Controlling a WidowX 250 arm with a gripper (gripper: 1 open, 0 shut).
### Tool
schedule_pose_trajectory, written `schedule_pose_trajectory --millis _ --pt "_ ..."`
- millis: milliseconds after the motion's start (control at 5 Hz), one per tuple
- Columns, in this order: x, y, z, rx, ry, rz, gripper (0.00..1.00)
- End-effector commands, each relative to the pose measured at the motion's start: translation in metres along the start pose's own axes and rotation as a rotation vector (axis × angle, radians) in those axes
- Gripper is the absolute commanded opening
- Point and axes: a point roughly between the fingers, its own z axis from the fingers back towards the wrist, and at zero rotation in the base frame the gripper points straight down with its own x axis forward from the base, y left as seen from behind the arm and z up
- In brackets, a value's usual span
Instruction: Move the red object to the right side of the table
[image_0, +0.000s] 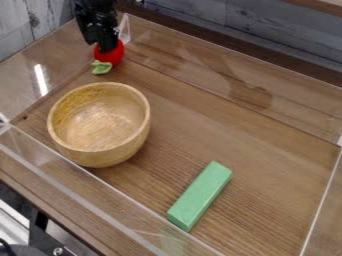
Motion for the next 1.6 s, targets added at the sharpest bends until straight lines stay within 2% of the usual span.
schedule_pose_trajectory --millis 0,200,400,600,800,1000,1200,1400 --pt "0.008 -0.007 0.058 0.067 -0.121 -0.015 0.0" --pt "0.015 -0.035 0.068 0.038 -0.147 -0.104 0.0" --pt "0.026 -0.071 0.074 0.013 -0.17 -0.155 0.0" --pt "0.037 -0.119 0.068 -0.019 -0.178 -0.224 0.0" --pt "0.037 -0.163 0.051 -0.039 -0.177 -0.26 0.0" --pt "0.04 -0.186 0.035 -0.05 -0.178 -0.247 0.0" --pt "0.038 -0.187 0.02 -0.036 -0.18 -0.184 0.0" --pt "0.041 -0.174 0.017 -0.031 -0.181 -0.162 1.0"
